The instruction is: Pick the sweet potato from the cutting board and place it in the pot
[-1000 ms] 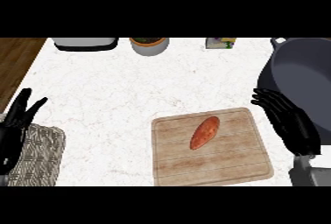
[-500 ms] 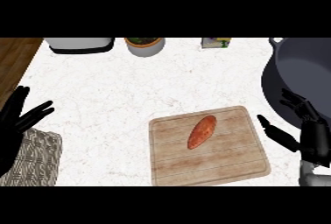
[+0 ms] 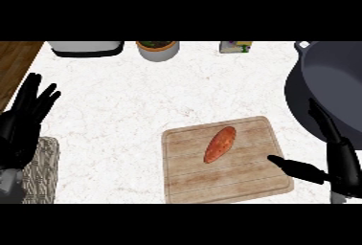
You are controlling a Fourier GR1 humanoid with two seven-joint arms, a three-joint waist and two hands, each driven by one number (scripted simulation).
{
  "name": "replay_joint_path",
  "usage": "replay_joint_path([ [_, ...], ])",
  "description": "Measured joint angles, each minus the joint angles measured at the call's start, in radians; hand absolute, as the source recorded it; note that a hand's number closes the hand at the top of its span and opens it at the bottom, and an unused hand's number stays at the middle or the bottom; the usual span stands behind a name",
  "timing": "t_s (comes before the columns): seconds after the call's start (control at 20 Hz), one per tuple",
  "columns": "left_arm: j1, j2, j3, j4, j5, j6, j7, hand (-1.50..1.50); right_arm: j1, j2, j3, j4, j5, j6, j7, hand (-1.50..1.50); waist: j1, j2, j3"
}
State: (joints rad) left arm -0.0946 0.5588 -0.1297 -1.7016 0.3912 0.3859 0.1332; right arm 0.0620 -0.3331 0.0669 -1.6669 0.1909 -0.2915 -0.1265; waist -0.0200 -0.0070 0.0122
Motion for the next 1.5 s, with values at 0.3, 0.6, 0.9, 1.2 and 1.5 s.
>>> replay_joint_path([
  [0.3,-0.041,-0.009,-0.01,0.015,-0.007,0.004,0.02,0.0,-0.074,-0.105,0.133,-0.081,0.09,0.175,0.337,-1.5,0.018,0.004,-0.006],
  [0.6,-0.067,-0.023,-0.013,0.033,-0.016,-0.002,0.018,0.0,-0.212,-0.091,0.267,-0.088,0.15,0.331,0.655,-1.5,0.03,0.004,-0.005],
  [0.9,-0.084,-0.047,-0.009,0.04,-0.049,-0.003,0.031,0.0,-0.31,-0.006,0.309,-0.066,0.162,0.418,0.84,-1.5,0.028,0.001,0.002],
  [1.2,-0.084,-0.064,0.012,0.06,-0.067,-0.028,0.022,0.0,-0.321,0.078,0.353,-0.019,0.224,0.416,0.881,-1.5,0.027,-0.001,0.006],
  [1.5,-0.075,-0.066,0.026,0.072,-0.078,-0.051,0.008,0.0,-0.34,0.105,0.352,0.058,0.278,0.425,0.916,-1.5,0.026,0.0,0.007],
])
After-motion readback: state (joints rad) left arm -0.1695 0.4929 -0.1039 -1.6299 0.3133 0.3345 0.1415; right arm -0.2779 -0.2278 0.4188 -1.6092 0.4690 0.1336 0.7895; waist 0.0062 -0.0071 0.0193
